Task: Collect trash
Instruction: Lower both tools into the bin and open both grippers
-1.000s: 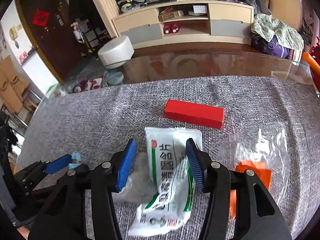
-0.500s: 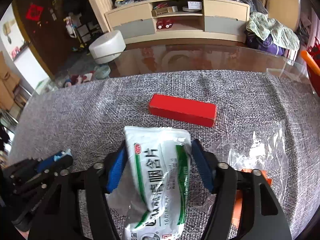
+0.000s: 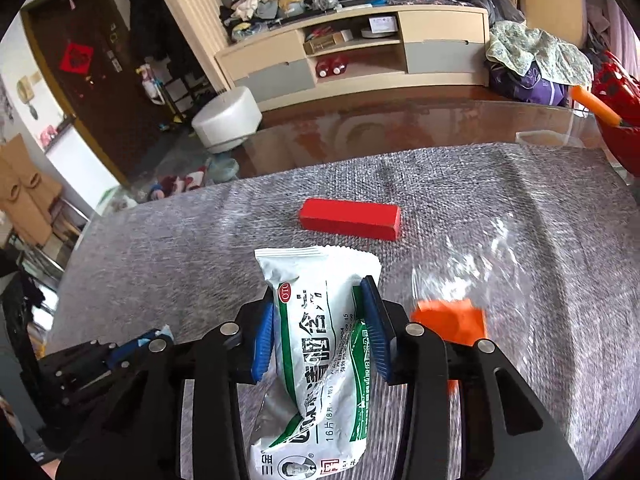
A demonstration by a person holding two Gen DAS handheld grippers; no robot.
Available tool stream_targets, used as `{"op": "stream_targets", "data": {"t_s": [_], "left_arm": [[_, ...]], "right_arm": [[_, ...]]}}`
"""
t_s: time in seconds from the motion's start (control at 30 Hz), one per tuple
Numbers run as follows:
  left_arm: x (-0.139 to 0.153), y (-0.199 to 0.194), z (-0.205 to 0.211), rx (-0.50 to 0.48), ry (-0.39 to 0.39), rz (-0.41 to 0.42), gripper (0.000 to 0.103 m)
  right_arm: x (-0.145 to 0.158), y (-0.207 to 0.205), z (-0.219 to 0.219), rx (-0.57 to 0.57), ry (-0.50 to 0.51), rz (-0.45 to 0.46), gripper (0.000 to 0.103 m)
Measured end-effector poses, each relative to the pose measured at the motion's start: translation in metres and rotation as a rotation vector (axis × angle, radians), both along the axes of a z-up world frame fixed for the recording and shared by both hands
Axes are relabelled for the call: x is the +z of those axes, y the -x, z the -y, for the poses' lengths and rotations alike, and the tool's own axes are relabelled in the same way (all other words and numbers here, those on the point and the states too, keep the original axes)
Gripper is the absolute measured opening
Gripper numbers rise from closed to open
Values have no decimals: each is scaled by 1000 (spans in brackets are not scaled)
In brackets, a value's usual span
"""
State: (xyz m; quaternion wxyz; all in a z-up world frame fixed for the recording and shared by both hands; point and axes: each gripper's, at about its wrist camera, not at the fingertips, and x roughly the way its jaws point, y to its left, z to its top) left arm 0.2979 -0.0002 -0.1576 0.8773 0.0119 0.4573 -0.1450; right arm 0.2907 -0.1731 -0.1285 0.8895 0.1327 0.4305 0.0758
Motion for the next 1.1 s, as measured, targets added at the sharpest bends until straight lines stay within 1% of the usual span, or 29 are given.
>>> {"op": "stream_targets", "data": {"t_s": [0.17, 0.27, 0.4, 0.5, 0.53, 0.67, 0.8, 0.93, 1.1], "left_arm": [[32, 33, 4, -10, 27, 41, 7], [50, 60, 9, -15, 22, 64, 7], [63, 98, 13, -20, 31, 88, 8], [65, 131, 16, -36, 58, 87, 8], [63, 146, 17, -42, 67, 83, 8], [54, 183, 19, -50, 84, 65, 8], [34, 216, 20, -53, 89, 37, 8], [4, 248, 16, -50, 99, -21, 8], [-32, 269, 13, -36, 106, -95, 8]], "right_arm": [[27, 35, 1, 16, -11, 35, 41], [42, 64, 2, 19, 16, 60, 41], [51, 105, 8, 24, 28, 72, 41], [51, 135, 8, 40, 38, 70, 41], [48, 148, 8, 46, 42, 64, 41], [36, 183, 7, 62, 47, 44, 41], [20, 215, 5, 87, 48, 19, 41], [-4, 243, -2, 111, 51, -20, 41], [-38, 262, -6, 123, 37, -85, 41]]}}
